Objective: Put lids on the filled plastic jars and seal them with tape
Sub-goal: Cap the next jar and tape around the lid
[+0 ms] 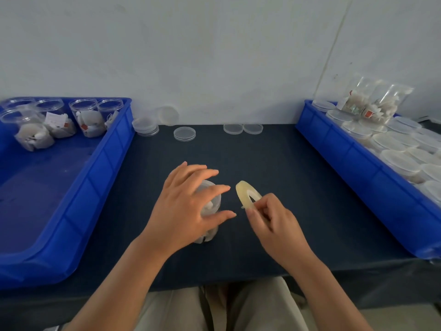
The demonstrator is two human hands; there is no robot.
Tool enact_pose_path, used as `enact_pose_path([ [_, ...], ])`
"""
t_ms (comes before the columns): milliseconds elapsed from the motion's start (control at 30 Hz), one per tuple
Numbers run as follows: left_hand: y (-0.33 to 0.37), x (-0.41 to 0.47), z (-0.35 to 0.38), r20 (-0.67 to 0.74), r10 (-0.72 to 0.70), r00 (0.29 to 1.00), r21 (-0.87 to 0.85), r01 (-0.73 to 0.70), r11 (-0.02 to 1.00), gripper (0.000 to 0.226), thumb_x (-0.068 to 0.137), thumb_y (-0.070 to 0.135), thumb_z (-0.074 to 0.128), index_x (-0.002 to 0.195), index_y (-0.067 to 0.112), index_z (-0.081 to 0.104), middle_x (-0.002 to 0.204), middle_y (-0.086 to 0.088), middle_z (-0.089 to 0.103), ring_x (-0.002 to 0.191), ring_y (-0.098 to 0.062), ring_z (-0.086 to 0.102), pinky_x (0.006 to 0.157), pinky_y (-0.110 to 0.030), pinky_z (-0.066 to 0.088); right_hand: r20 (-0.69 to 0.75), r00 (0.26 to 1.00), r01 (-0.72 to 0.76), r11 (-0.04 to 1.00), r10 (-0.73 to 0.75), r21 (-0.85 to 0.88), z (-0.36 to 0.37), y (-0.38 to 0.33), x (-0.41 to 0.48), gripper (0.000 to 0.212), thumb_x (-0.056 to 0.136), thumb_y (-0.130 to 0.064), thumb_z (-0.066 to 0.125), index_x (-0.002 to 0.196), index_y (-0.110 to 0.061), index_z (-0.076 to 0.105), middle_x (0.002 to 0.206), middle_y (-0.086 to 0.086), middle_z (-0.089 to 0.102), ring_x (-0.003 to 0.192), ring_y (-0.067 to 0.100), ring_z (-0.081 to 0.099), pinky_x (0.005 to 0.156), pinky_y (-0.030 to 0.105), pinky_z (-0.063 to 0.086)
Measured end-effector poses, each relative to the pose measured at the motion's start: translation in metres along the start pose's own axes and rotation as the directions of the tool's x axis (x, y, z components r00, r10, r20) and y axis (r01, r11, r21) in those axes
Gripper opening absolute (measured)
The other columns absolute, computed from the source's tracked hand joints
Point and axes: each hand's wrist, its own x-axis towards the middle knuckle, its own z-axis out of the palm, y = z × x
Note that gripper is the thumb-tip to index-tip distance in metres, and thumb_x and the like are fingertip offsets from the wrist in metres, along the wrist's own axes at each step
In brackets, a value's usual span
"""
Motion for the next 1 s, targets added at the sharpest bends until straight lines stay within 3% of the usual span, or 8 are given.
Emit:
enact_pose_path([
  [133, 0.022, -0.007, 0.003, -0.142, 0.03, 0.989, -0.083, -0.042, 0.996, 0.045, 0.098, 0.056, 0.059, 0.125, 0.023, 0.075, 0.131, 0.007, 0.068, 0.125, -0.01, 0.059, 0.121, -0.036, 0.037, -0.011, 1.0, 0.021, 0.984, -0.02, 0.176, 0.002, -0.024, -0.014, 0.045, 0.093, -0.076, 0.037, 0.097, -0.034, 0.052, 0.079, -0.015, 0.061, 0.058, 0.005, 0.053, 0.05, 0.021, 0.041],
  [267, 0.039, -0.014, 0.006, -0.287, -0.003, 0.958, -0.141, -0.04, 0.989, 0.025, 0.099, 0.039, 0.068, 0.113, 0.021, 0.079, 0.115, 0.011, 0.075, 0.11, -0.006, 0.066, 0.104, -0.027, 0.048, 0.024, 0.999, 0.021, 0.954, -0.03, 0.299, 0.009, -0.036, -0.025, 0.054, 0.096, -0.075, 0.026, 0.098, -0.028, 0.05, 0.081, -0.006, 0.057, 0.062, 0.015, 0.05, 0.055, 0.031, 0.042],
  [400, 0.044, -0.02, 0.008, -0.297, -0.051, 0.954, -0.114, 0.018, 0.993, 0.023, 0.102, 0.034, 0.063, 0.109, 0.018, 0.079, 0.109, 0.009, 0.078, 0.102, -0.006, 0.071, 0.094, -0.023, 0.052, 0.053, 0.998, 0.004, 0.951, -0.021, 0.308, 0.014, -0.041, -0.031, 0.051, 0.097, -0.077, 0.025, 0.103, -0.032, 0.048, 0.077, -0.014, 0.056, 0.06, 0.005, 0.05, 0.053, 0.021, 0.041],
  [500, 0.047, -0.025, 0.008, -0.264, -0.072, 0.962, -0.086, 0.051, 0.995, 0.028, 0.102, 0.033, 0.056, 0.106, 0.014, 0.077, 0.1, 0.005, 0.079, 0.087, -0.011, 0.075, 0.078, -0.033, 0.062, 0.115, 0.993, 0.004, 0.956, -0.039, 0.292, 0.014, -0.041, -0.032, 0.046, 0.094, -0.077, 0.025, 0.129, -0.048, 0.036, 0.078, -0.018, 0.058, 0.062, 0.003, 0.054, 0.055, 0.018, 0.043],
  [567, 0.049, -0.027, 0.007, -0.25, -0.092, 0.964, -0.093, 0.071, 0.993, 0.028, 0.102, 0.031, 0.054, 0.104, 0.014, 0.076, 0.095, 0.004, 0.079, 0.08, -0.012, 0.075, 0.07, -0.036, 0.064, 0.148, 0.986, 0.027, 0.958, -0.072, 0.287, 0.012, -0.042, -0.034, 0.038, 0.096, -0.074, 0.024, 0.134, -0.065, 0.022, 0.081, -0.02, 0.059, 0.065, 0.003, 0.057, 0.058, 0.016, 0.044],
  [733, 0.053, -0.029, 0.002, -0.285, -0.114, 0.952, -0.148, 0.074, 0.986, 0.027, 0.098, 0.041, 0.061, 0.103, 0.019, 0.074, 0.092, 0.011, 0.076, 0.081, -0.005, 0.069, 0.074, -0.026, 0.057, 0.197, 0.974, 0.05, 0.959, -0.108, 0.279, 0.01, -0.046, -0.04, 0.042, 0.101, -0.077, 0.021, 0.135, -0.056, 0.034, 0.08, -0.026, 0.06, 0.073, 0.001, 0.06, 0.066, 0.014, 0.046],
  [867, 0.051, -0.029, 0.001, -0.309, -0.079, 0.948, -0.124, 0.042, 0.991, 0.019, 0.099, 0.03, 0.066, 0.102, 0.018, 0.08, 0.097, 0.01, 0.078, 0.086, -0.009, 0.073, 0.074, -0.036, 0.062, 0.205, 0.972, 0.058, 0.965, -0.113, 0.256, 0.007, -0.044, -0.038, 0.031, 0.102, -0.071, 0.019, 0.128, -0.061, 0.035, 0.084, -0.023, 0.061, 0.078, 0.005, 0.063, 0.07, 0.015, 0.048],
  [1000, 0.049, -0.031, -0.002, -0.349, -0.056, 0.936, -0.117, 0.016, 0.993, 0.019, 0.1, 0.03, 0.066, 0.1, 0.019, 0.082, 0.098, 0.011, 0.077, 0.085, -0.008, 0.071, 0.073, -0.035, 0.059, 0.189, 0.976, 0.069, 0.975, -0.11, 0.212, 0.004, -0.042, -0.036, 0.028, 0.103, -0.064, 0.028, 0.125, -0.058, 0.045, 0.085, -0.021, 0.063, 0.078, 0.008, 0.063, 0.067, 0.016, 0.047],
])
